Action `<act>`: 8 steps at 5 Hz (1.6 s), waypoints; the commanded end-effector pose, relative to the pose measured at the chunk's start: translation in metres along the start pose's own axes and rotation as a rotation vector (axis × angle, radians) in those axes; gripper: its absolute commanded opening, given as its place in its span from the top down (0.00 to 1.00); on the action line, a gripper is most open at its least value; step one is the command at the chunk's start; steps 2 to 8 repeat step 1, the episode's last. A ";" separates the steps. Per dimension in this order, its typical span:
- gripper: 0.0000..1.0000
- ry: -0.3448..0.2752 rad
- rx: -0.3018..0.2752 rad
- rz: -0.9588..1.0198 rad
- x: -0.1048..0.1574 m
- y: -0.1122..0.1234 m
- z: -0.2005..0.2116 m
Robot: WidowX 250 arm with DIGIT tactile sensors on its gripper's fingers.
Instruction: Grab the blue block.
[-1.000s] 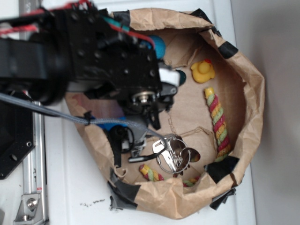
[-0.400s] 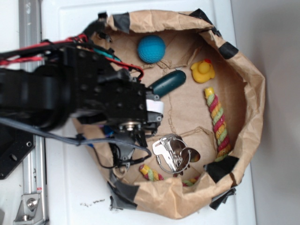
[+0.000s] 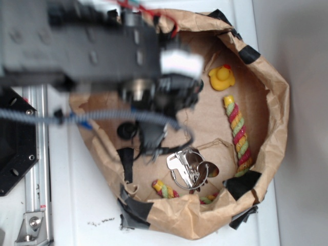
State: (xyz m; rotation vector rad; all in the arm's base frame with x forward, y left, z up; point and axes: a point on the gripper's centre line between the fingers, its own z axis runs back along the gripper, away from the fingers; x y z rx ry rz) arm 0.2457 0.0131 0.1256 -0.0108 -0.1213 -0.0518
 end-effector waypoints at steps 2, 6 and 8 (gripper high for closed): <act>1.00 0.025 -0.019 -0.014 0.014 0.003 0.025; 1.00 0.025 -0.019 -0.014 0.014 0.003 0.025; 1.00 0.025 -0.019 -0.014 0.014 0.003 0.025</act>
